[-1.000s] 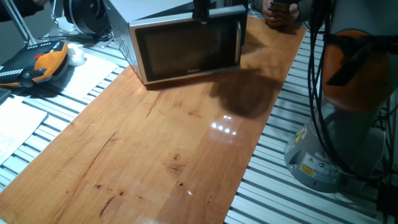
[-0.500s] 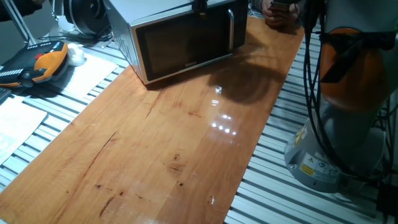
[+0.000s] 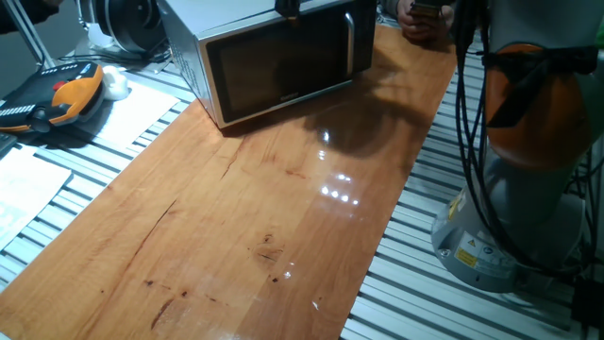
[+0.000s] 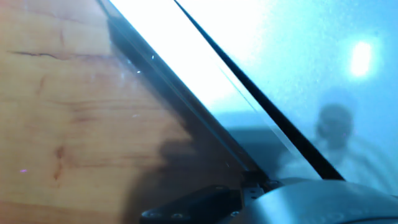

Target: Close the microwave door

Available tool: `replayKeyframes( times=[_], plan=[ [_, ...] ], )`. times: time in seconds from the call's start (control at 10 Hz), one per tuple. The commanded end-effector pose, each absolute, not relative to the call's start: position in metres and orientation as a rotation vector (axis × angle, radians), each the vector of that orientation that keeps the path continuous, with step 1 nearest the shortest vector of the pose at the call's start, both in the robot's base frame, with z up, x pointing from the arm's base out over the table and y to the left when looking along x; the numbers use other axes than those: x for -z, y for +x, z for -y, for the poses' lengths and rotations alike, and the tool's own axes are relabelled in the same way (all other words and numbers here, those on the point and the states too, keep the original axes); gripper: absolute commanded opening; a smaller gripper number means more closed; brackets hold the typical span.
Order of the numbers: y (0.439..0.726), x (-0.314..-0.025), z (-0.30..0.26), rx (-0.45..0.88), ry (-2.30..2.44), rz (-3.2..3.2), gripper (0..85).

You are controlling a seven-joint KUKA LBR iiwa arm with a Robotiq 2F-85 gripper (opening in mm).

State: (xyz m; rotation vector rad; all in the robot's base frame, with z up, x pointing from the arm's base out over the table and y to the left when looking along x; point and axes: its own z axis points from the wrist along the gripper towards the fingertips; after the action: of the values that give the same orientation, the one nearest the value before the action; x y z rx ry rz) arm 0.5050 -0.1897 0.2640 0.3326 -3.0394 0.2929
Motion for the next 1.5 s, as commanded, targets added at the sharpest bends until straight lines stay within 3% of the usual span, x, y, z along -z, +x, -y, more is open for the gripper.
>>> replayKeyframes(
  times=[0.0,0.4,1.4],
  plan=[
    [0.507,-0.264,0.191,-0.277,0.335,3.039,0.0],
    [0.517,-0.267,0.182,-0.165,0.299,3.034,0.0],
    [0.473,-0.273,0.215,-0.450,0.412,3.046,0.0]
  ],
)
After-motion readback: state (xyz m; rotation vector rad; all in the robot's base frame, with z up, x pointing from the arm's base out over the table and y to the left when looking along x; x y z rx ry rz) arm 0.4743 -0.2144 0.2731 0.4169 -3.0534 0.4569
